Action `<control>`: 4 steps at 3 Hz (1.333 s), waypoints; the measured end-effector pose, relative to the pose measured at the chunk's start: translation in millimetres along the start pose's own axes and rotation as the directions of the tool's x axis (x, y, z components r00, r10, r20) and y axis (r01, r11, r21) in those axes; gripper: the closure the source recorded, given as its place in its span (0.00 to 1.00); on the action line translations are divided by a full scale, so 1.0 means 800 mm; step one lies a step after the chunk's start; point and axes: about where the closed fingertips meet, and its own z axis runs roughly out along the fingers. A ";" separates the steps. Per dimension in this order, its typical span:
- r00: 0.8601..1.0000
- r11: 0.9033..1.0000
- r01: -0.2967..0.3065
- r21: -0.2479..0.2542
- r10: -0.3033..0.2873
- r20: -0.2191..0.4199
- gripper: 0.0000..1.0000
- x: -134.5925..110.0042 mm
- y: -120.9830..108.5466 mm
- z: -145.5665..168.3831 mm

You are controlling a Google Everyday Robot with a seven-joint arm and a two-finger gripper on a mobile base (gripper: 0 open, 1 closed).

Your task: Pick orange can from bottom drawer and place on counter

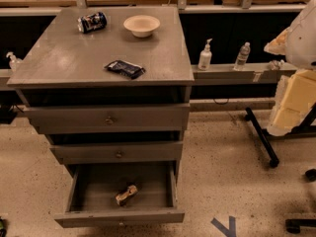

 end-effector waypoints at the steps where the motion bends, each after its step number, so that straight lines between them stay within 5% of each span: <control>1: 1.000 1.000 0.000 0.000 0.000 0.000 0.00 0.000 0.000 0.000; 2: 0.996 0.997 0.073 0.002 -0.073 0.046 0.00 -0.043 -0.017 0.035; 3: 0.985 0.989 0.144 -0.025 -0.141 0.104 0.00 -0.115 -0.021 0.119; 4: 0.977 0.985 0.172 -0.027 -0.168 0.129 0.00 -0.139 -0.007 0.161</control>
Offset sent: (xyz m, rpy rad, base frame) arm 0.0828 0.0965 -0.0518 0.0627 -0.0509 0.2386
